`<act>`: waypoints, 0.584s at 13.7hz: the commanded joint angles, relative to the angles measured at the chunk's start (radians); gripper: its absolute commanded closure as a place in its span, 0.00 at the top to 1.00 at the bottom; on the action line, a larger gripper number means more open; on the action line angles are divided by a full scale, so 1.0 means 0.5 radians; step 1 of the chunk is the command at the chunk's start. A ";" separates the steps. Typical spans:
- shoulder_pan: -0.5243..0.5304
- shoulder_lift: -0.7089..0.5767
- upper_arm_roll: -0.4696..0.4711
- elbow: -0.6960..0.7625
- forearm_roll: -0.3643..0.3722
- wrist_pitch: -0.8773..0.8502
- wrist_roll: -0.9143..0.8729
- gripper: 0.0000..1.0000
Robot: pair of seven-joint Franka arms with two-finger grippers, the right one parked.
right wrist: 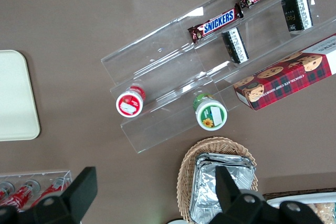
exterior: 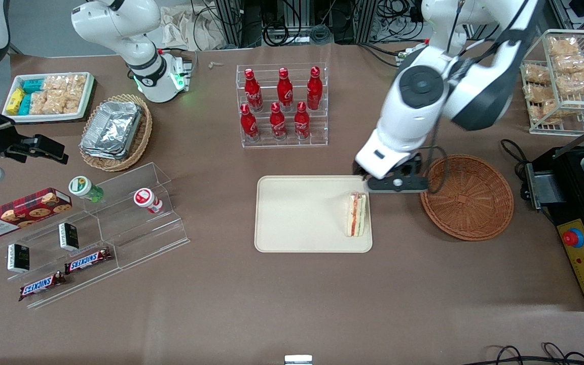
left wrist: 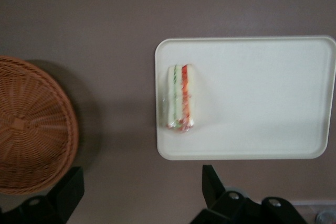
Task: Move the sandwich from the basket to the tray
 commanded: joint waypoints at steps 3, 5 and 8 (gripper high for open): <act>0.002 -0.319 0.397 -0.058 -0.210 -0.270 0.555 1.00; 0.002 -0.420 0.501 -0.058 -0.284 -0.375 0.645 1.00; 0.002 -0.574 0.633 -0.159 -0.296 -0.403 0.657 1.00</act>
